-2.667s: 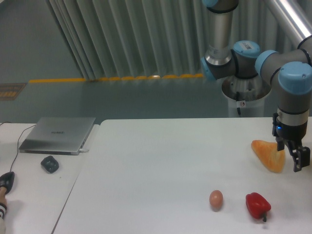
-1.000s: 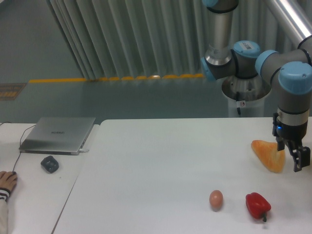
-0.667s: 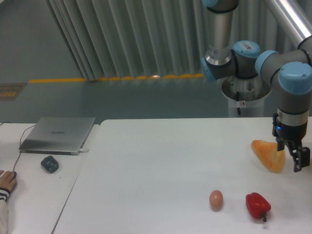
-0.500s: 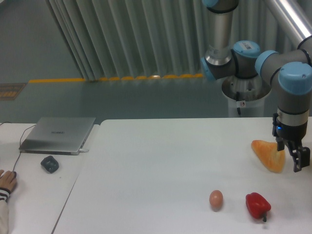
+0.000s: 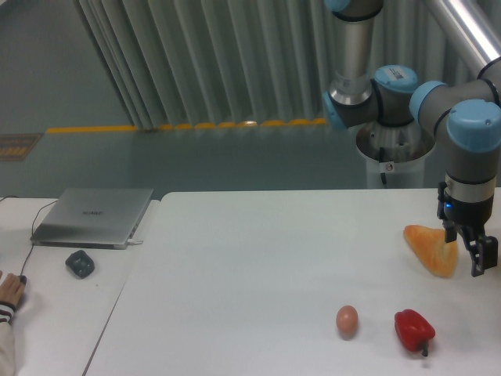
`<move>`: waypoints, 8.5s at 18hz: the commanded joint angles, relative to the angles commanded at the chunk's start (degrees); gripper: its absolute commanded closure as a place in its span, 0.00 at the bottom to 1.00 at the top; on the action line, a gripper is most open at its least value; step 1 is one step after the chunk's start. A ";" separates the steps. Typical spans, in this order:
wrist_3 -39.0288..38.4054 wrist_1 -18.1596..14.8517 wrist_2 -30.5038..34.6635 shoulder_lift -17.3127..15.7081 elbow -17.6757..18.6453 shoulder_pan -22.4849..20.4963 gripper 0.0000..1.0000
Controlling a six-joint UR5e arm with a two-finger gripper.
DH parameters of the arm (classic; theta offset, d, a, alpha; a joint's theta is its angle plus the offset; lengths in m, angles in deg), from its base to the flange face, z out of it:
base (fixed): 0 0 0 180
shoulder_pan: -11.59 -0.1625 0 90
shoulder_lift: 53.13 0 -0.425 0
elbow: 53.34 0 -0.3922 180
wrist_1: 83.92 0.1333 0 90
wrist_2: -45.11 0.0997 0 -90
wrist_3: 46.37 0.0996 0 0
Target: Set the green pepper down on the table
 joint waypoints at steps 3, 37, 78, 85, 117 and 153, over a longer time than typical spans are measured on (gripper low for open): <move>0.00 0.00 0.00 0.00 -0.09 0.00 0.00; 0.00 0.18 0.09 0.18 0.18 0.18 0.00; 0.09 0.18 0.09 0.18 0.62 0.18 0.00; 0.00 0.18 0.09 0.18 0.62 0.18 0.00; 0.00 0.18 0.44 0.53 0.70 0.53 0.00; 11.85 0.09 16.15 1.32 0.62 2.64 0.00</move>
